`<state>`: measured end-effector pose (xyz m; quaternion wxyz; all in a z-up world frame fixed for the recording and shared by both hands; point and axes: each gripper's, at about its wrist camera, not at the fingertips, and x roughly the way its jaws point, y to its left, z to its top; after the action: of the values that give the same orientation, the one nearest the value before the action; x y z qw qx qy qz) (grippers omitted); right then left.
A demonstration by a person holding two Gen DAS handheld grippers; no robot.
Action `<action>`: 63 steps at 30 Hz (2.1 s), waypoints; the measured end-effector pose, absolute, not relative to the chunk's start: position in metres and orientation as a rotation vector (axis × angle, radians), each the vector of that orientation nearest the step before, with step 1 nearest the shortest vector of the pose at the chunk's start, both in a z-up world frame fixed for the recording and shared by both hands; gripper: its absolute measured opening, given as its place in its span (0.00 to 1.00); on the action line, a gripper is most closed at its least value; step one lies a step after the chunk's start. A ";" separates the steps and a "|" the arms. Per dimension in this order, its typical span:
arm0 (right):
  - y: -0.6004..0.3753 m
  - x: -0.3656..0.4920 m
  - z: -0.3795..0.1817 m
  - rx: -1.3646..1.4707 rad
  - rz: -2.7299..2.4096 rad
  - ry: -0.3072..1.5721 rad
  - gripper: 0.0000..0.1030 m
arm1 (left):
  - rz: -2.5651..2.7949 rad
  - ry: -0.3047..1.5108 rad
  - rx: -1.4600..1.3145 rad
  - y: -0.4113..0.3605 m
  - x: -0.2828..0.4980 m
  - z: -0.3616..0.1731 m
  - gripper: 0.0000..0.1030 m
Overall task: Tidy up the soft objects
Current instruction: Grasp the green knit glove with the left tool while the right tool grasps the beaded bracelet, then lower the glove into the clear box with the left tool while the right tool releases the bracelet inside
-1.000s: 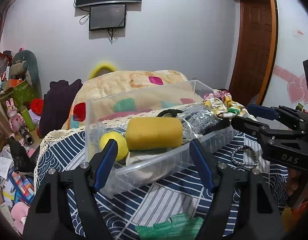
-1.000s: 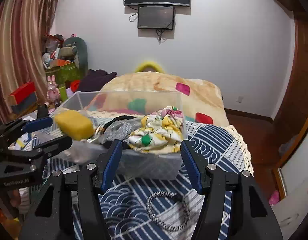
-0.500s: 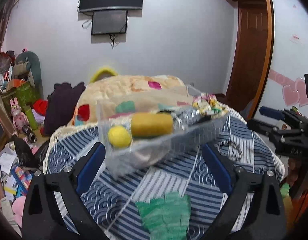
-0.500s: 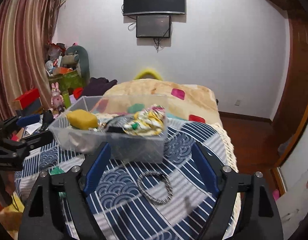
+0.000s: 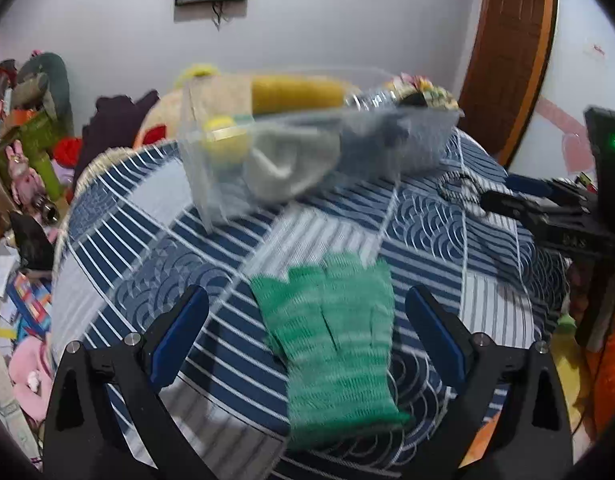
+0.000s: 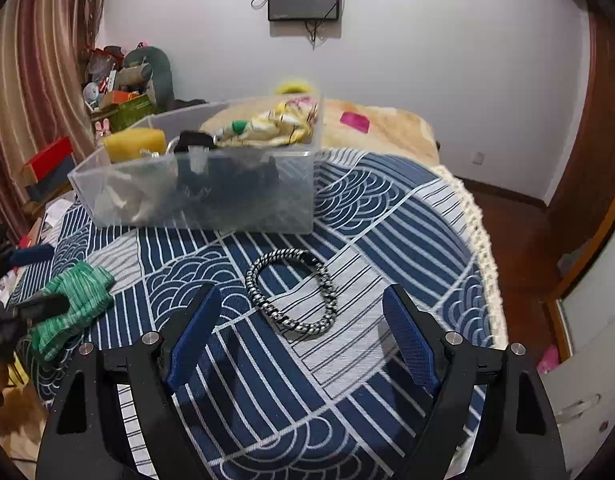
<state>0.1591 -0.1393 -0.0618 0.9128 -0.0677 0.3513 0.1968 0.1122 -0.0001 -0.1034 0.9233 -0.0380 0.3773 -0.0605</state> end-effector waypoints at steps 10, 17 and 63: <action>-0.139 0.165 -0.075 -0.089 0.408 0.784 0.29 | -0.191 0.774 -0.030 -0.015 0.098 -0.121 0.64; -0.143 0.158 -0.073 -0.075 0.407 0.772 0.11 | -0.191 0.757 -0.026 -0.011 0.093 -0.117 0.37; -0.044 0.190 -0.006 -0.138 0.553 0.564 0.11 | -0.012 0.585 -0.199 0.064 0.199 -0.046 0.31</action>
<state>0.1899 -0.0435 -0.0062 0.9208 -0.0671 0.2746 0.2689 0.1991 0.0635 -0.0457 0.9526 -0.0979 0.2880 -0.0062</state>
